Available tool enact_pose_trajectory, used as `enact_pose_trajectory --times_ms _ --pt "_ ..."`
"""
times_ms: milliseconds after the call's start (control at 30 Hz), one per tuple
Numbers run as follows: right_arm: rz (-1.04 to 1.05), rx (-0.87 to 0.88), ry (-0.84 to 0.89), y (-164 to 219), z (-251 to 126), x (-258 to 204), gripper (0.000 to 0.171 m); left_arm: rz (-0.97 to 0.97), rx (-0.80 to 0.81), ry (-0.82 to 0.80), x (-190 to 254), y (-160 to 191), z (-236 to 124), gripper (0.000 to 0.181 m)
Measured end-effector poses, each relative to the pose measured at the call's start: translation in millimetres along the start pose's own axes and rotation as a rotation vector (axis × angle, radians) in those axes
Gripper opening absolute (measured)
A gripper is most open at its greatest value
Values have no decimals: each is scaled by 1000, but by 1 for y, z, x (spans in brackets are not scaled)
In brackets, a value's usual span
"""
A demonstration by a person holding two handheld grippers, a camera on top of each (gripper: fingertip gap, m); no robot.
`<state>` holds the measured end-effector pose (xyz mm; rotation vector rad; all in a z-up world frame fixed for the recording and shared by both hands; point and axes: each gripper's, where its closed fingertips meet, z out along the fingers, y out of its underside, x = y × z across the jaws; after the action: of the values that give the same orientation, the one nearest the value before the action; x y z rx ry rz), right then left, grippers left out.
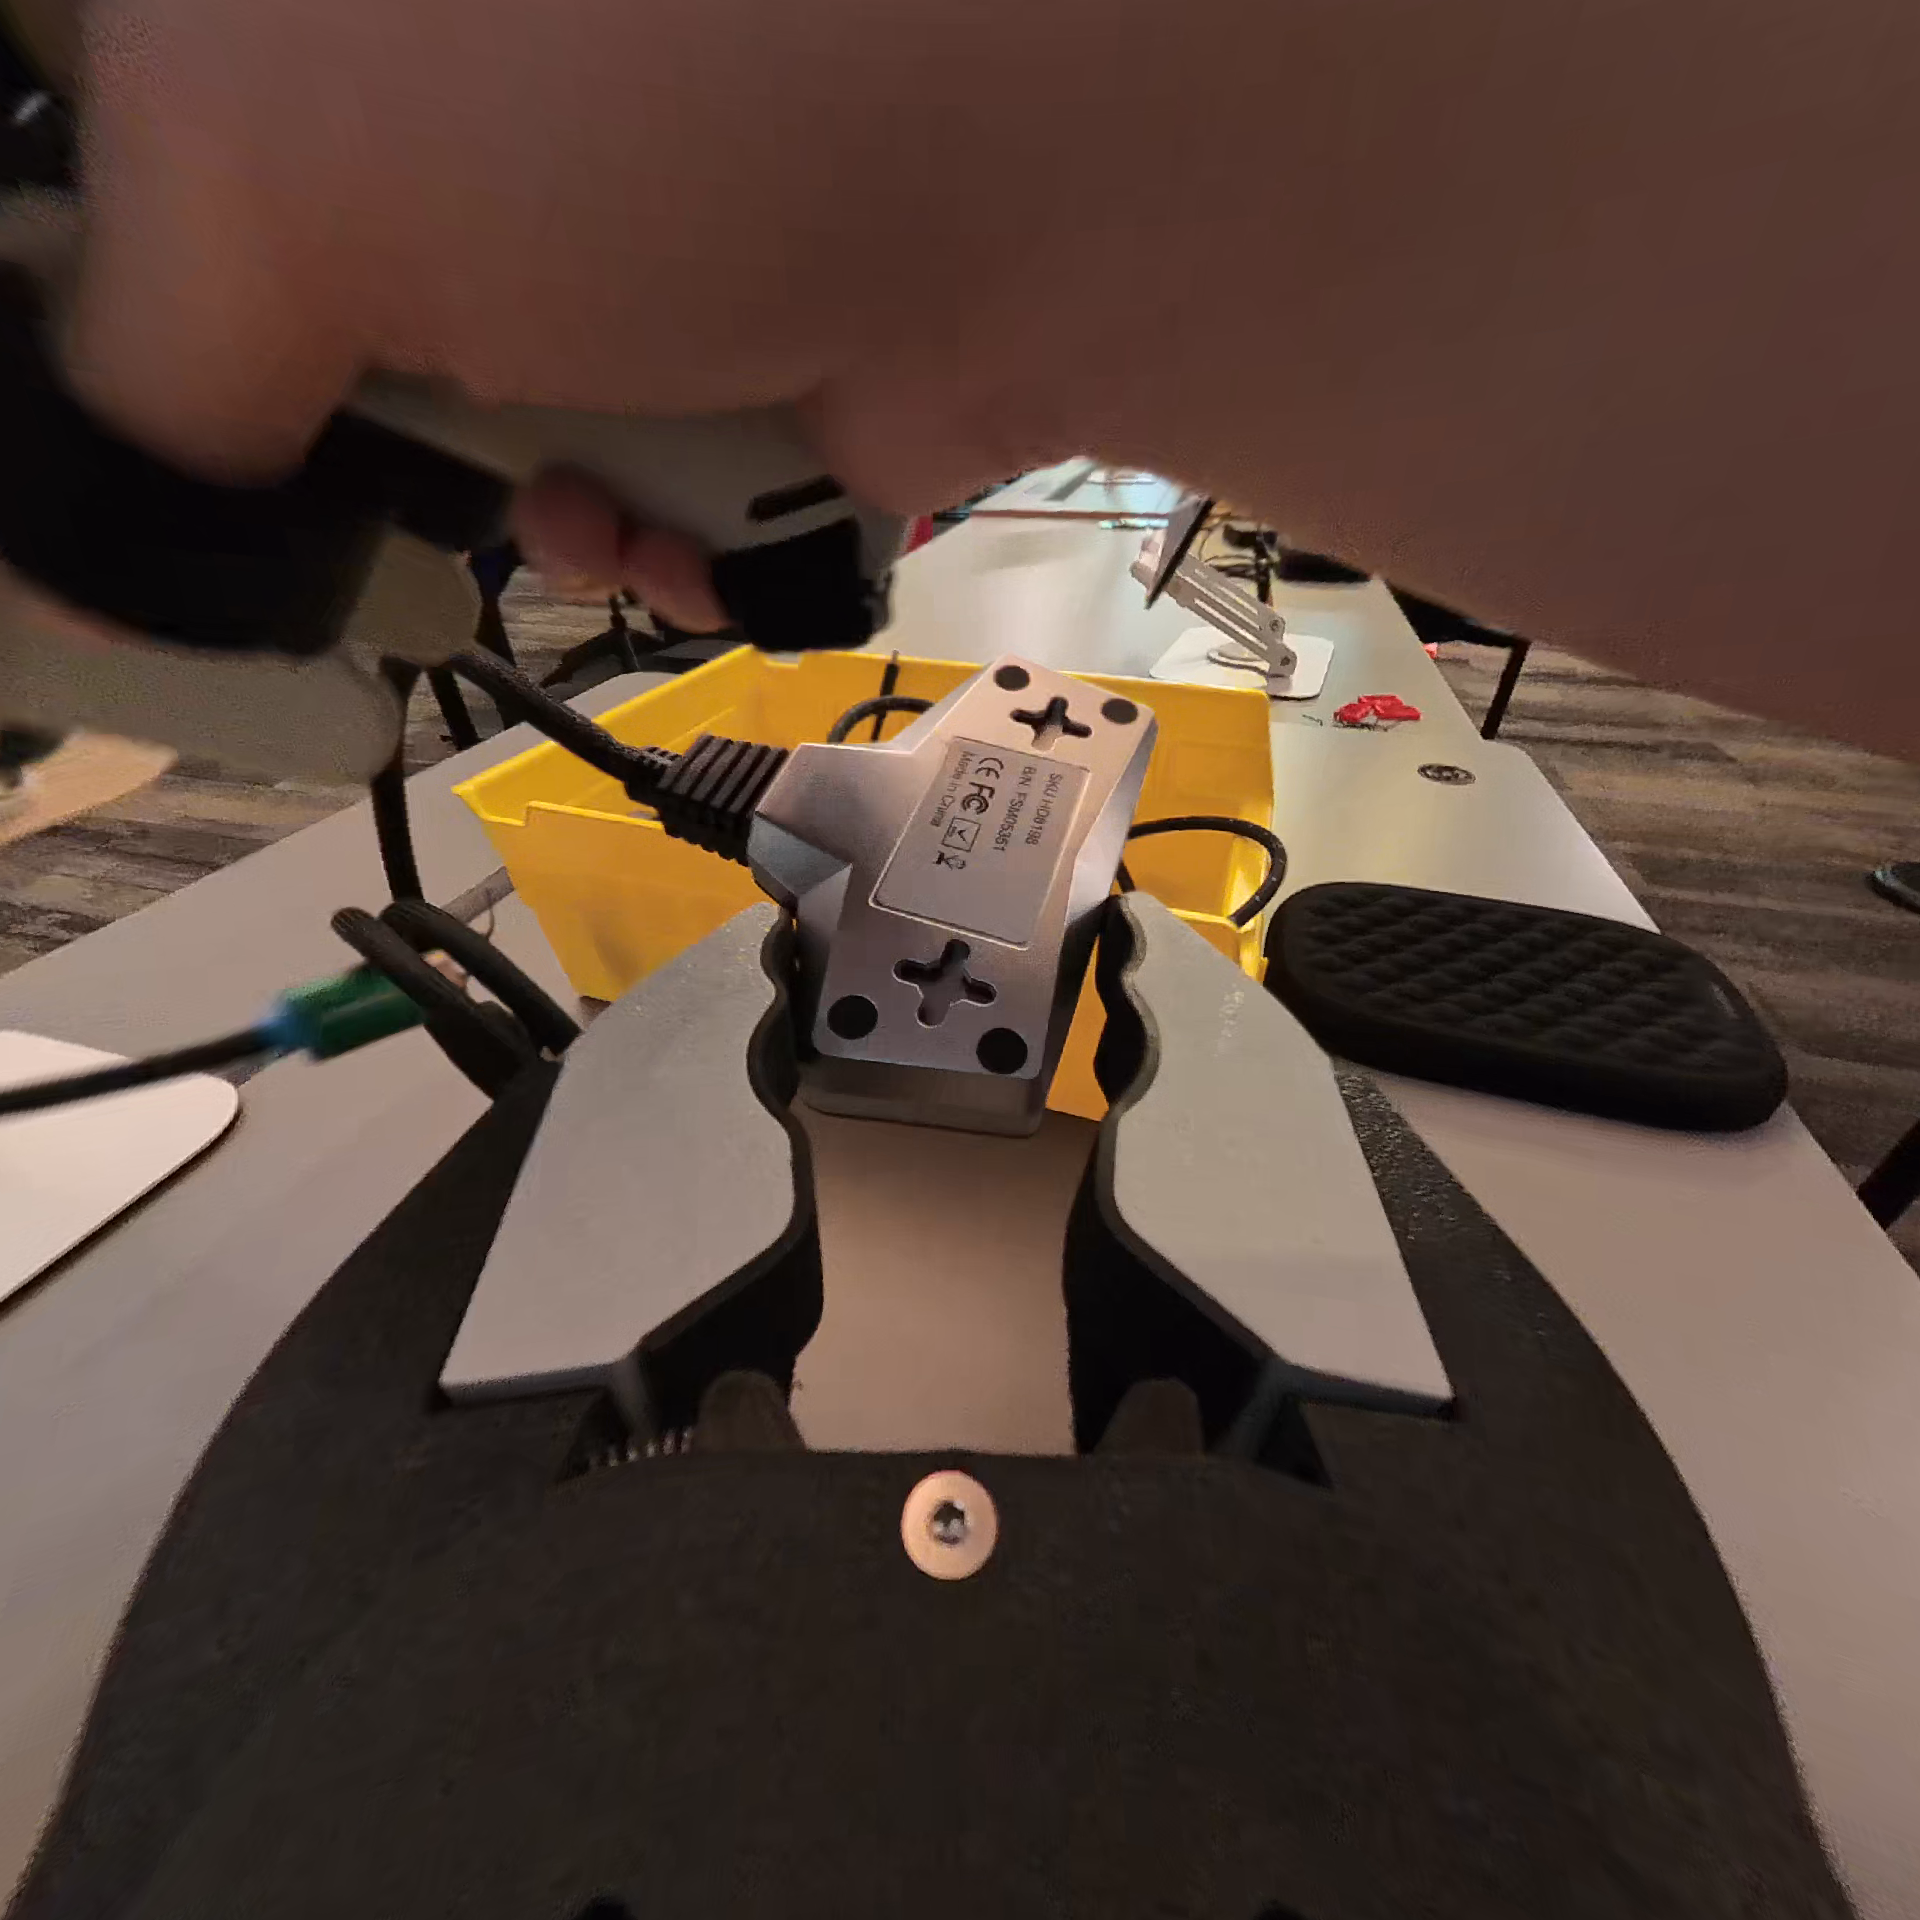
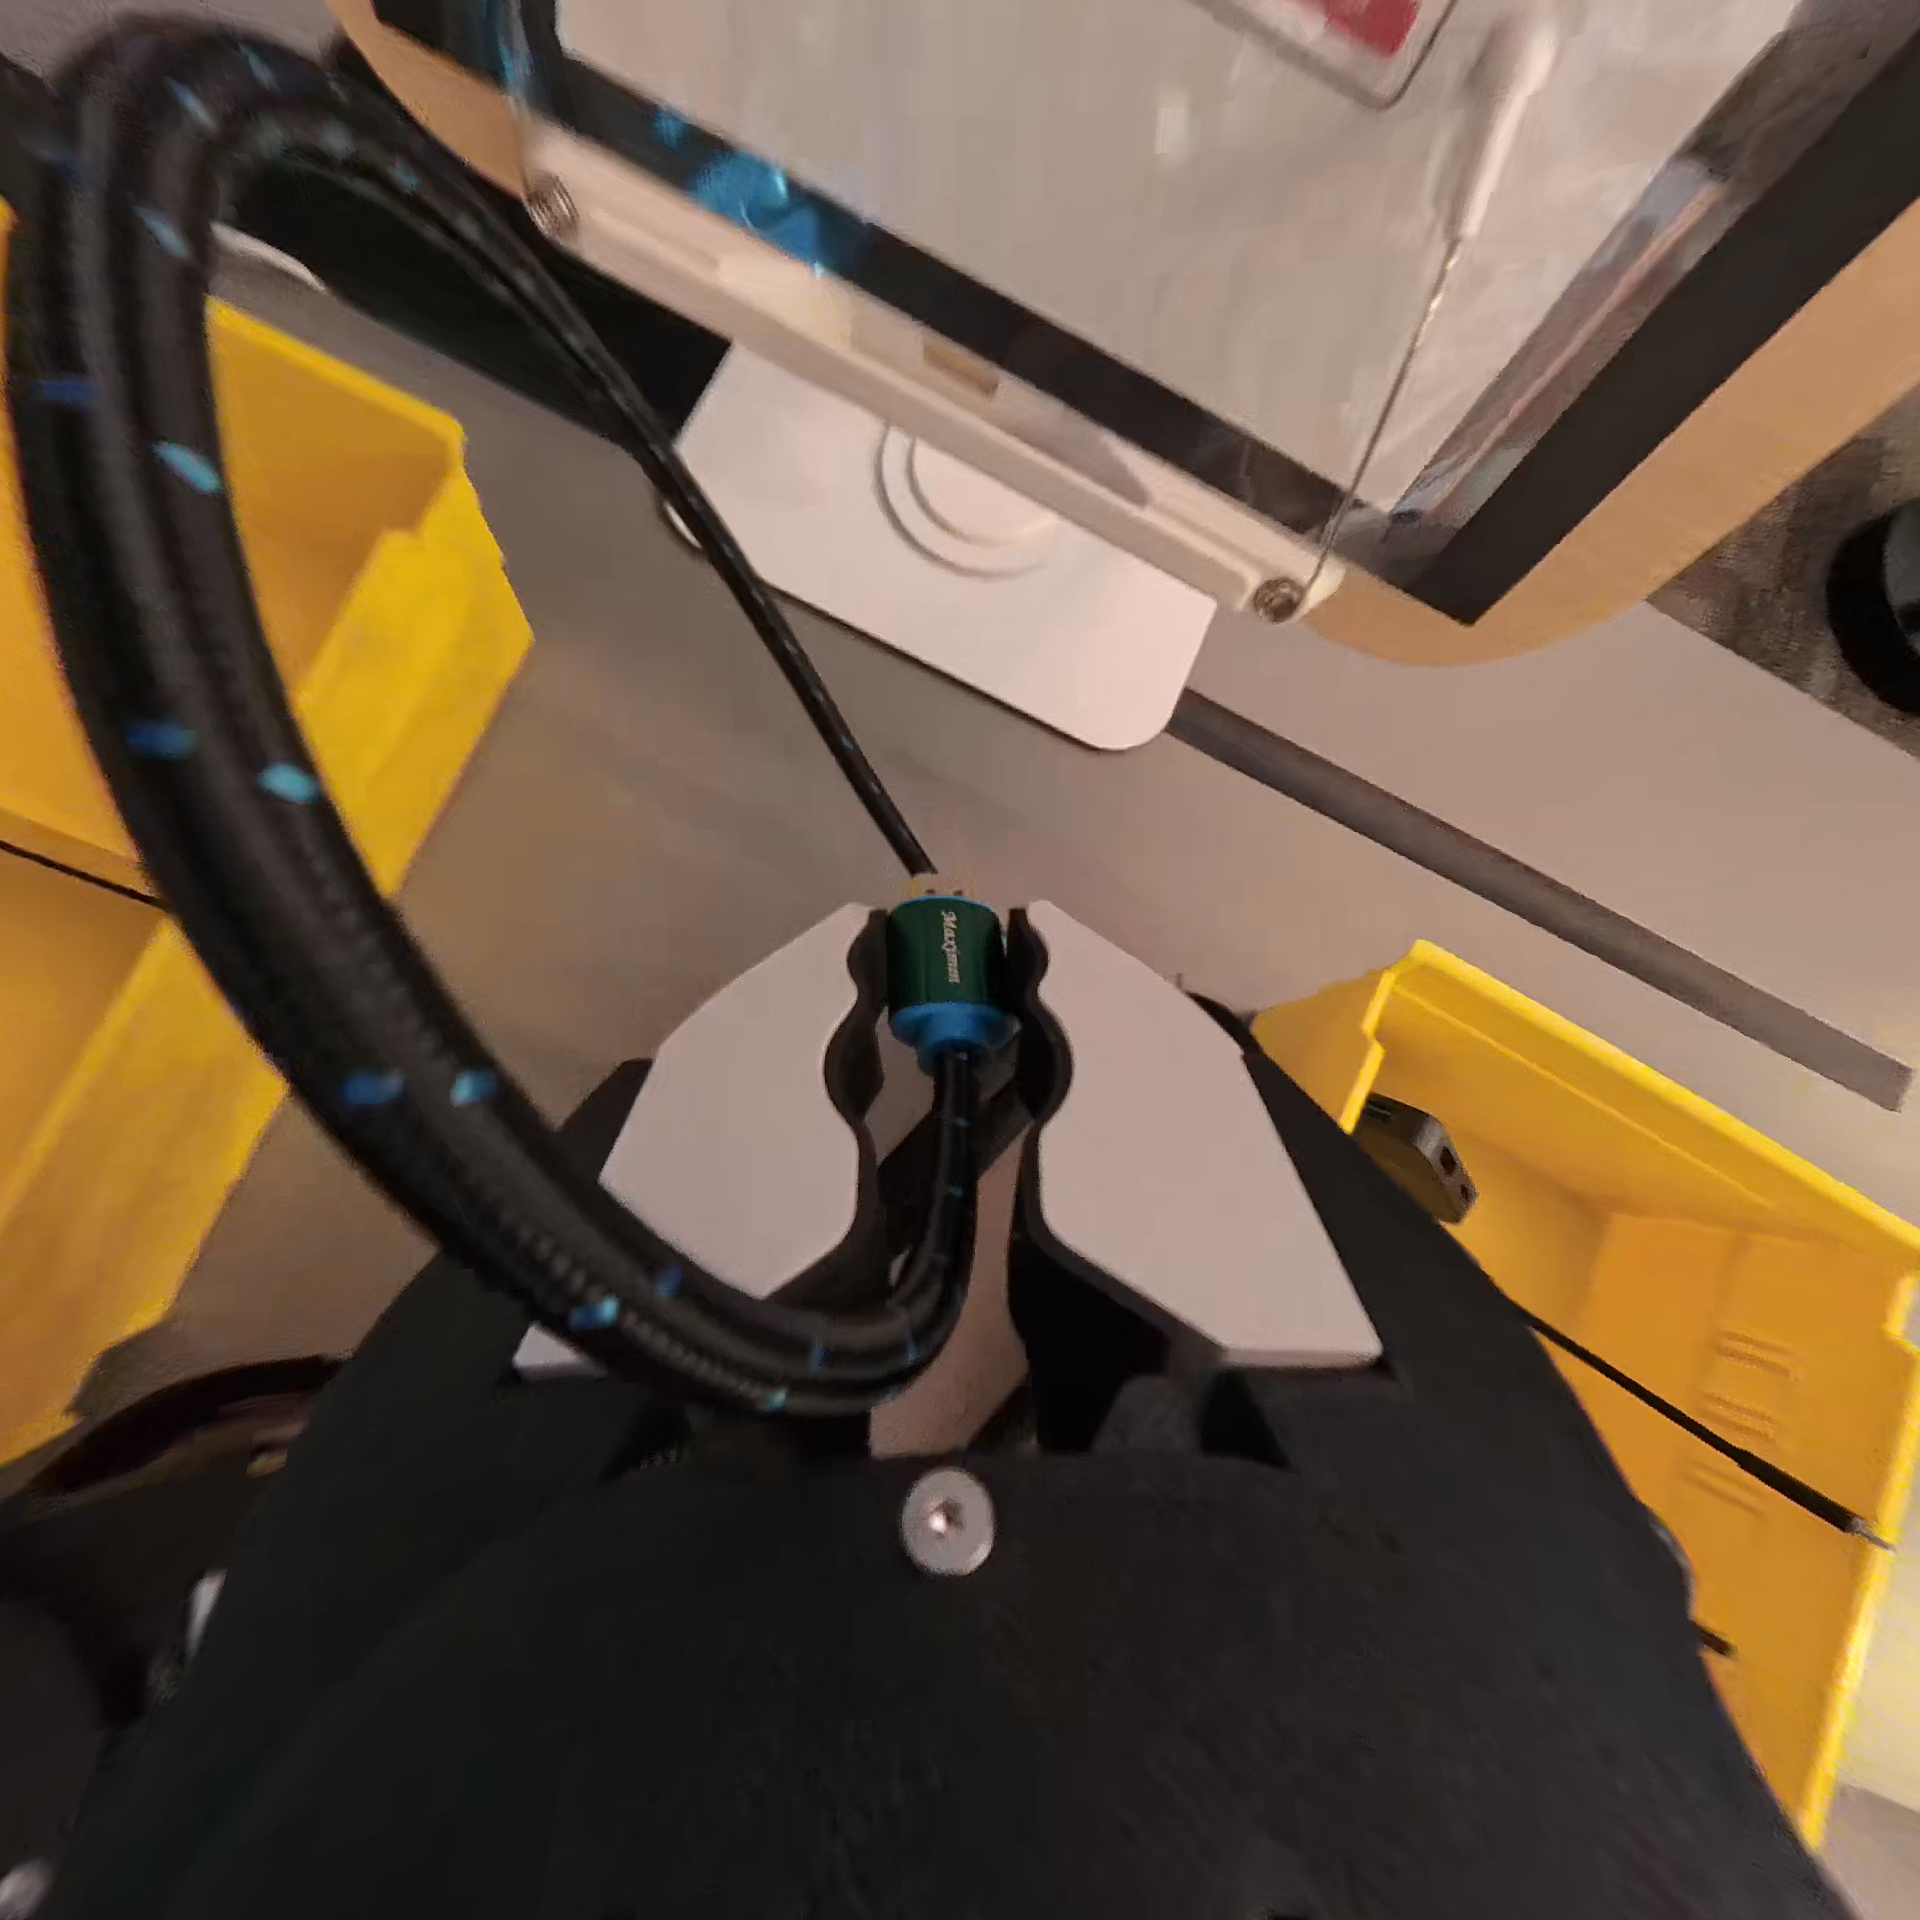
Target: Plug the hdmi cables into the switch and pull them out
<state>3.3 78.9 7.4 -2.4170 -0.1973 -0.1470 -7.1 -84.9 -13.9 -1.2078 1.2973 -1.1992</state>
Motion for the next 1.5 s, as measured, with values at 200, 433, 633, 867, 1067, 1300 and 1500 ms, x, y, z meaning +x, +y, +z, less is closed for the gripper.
enact_pose_trajectory --times_ms 200,433,633,867,1067,1300,1500 --pt "-22 -16 -12 1 24 -12 23 44 -30 27 8 6 4 55" --pt "132 297 -188 -75 -57 -3 22 37 -75 17 2 17 6 55" --pt "78 392 -189 -89 -174 44 22 50 -95 -17 -6 22 6 55" --pt "82 217 -89 -6 -216 126 22 20 -84 -70 -21 22 1 55" --pt "84 16 -114 94 -191 159 23 -56 -73 -113 -33 21 -2 55" --pt "79 -100 22 178 -154 202 22 -127 -49 -129 -42 20 -5 55" --pt "-114 -281 69 239 -104 171 23 -147 -38 -140 -47 17 -8 55"
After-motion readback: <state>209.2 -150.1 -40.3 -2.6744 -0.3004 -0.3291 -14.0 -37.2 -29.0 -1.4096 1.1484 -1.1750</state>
